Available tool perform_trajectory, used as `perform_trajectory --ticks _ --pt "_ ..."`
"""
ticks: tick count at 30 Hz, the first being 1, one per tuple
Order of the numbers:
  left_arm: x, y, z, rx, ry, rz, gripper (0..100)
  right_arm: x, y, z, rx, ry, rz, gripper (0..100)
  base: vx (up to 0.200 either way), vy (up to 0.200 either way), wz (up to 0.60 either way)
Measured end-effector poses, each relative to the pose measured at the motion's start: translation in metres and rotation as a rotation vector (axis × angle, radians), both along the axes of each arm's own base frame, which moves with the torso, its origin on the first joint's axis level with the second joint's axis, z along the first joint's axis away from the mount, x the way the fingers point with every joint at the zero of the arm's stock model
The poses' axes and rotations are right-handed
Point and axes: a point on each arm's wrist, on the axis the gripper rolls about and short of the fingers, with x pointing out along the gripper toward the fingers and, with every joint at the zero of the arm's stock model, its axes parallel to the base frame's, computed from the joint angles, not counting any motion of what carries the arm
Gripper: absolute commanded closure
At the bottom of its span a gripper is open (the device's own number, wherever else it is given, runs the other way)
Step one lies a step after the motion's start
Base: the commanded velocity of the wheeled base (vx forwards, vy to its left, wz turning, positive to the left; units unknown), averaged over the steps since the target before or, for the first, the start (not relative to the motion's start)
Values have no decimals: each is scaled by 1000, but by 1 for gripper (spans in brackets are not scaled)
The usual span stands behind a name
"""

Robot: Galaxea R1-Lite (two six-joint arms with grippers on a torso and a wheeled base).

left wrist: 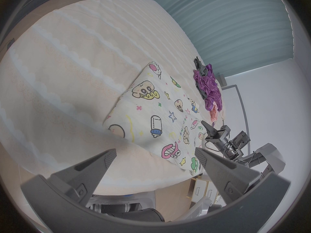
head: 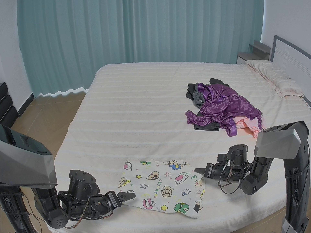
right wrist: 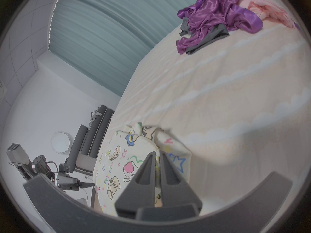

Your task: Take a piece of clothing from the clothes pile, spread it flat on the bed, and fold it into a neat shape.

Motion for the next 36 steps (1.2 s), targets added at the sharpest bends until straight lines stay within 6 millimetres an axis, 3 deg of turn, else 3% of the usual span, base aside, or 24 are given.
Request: perform_trajectory --ticks 16,17,29,36 --pt "0 0 0 0 -1 1 0 22 -8 12 32 -96 -78 100 0 0 0" --pt "0 0 0 0 -1 0 0 23 -8 12 32 -95 -78 0 0 0 0" --pt "0 0 0 0 0 0 0 18 -15 9 15 -71 -110 0 0 0 0" --pt "0 0 0 0 1 -1 0 -18 -21 13 -11 13 -77 0 0 0 0"
